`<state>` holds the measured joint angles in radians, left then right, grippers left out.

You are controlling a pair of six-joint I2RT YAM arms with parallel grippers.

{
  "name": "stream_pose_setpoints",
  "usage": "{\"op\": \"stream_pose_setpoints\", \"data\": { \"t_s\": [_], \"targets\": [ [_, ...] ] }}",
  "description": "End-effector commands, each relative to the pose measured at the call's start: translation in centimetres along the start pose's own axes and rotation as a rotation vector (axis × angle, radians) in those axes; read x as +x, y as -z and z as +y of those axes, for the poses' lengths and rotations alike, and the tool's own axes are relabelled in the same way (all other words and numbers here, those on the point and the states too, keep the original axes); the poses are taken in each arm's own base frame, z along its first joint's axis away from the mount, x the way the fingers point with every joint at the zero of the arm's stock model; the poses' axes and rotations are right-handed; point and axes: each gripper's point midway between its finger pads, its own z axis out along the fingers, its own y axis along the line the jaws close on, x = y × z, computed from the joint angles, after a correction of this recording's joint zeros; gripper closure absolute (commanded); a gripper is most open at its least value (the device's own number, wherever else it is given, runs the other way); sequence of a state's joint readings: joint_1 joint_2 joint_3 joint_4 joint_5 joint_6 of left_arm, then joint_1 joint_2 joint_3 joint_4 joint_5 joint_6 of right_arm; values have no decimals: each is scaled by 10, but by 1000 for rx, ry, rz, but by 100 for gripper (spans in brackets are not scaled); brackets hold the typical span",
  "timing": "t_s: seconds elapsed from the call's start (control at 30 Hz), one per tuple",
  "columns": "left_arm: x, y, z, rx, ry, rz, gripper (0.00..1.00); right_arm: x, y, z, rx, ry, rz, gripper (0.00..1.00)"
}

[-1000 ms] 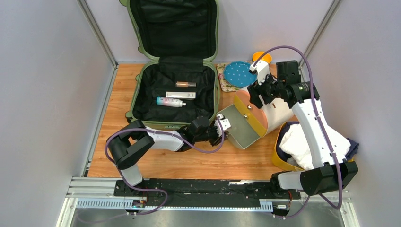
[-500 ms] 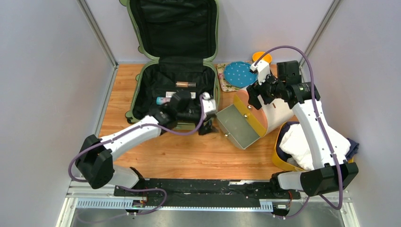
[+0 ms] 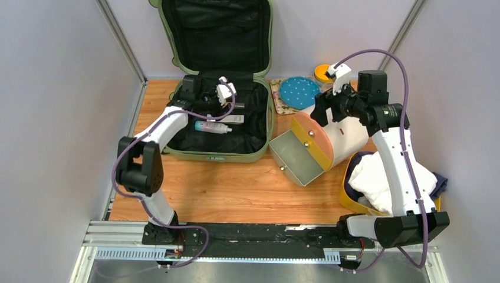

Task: Open, take out, and arrange the luggage

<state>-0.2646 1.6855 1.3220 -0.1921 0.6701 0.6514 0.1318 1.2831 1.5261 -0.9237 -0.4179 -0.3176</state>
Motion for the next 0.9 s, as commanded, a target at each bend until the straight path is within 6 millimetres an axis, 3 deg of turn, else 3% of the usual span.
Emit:
{"op": "stream_pose_setpoints", "data": {
  "t_s": [0.0, 0.03, 0.07, 0.1, 0.13, 0.2, 0.33, 0.37, 0.4, 0.53, 0.73, 0.83, 0.87],
  "targets": [
    [18, -14, 40, 5, -196, 36, 32, -36, 4, -9, 10, -7, -138, 16],
    [38, -25, 44, 18, -181, 70, 33, -37, 3, -9, 7, -4, -145, 16],
    [43, -29, 50, 24, -208, 81, 35, -42, 4, -11, 15, 1, -165, 16],
    [35, -32, 61, 16, -248, 75, 35, -42, 5, -13, 18, -5, -170, 16],
    [52, -42, 62, 41, -264, 102, 36, -43, 6, -12, 14, -8, -176, 16],
    [51, -50, 74, 28, -300, 97, 41, -43, 8, -13, 21, -20, -180, 16],
    [85, -78, 85, 54, -361, 143, 51, -47, 13, -19, 56, -36, -166, 16],
    [85, -81, 90, 55, -377, 142, 52, -51, 17, -21, 70, -25, -167, 16],
    [96, -88, 90, 61, -378, 144, 52, -50, 18, -24, 87, -15, -164, 16],
    [111, -98, 85, 96, -401, 115, 52, -49, 27, -41, 194, 3, -143, 16],
    [124, -102, 68, 153, -404, 107, 53, -48, 37, -41, 223, 4, -146, 15],
    [138, -109, 73, 141, -432, 136, 54, -48, 39, -40, 223, 11, -152, 15],
    [134, -113, 84, 122, -450, 135, 54, -48, 39, -40, 222, 10, -150, 15]
  ]
}}
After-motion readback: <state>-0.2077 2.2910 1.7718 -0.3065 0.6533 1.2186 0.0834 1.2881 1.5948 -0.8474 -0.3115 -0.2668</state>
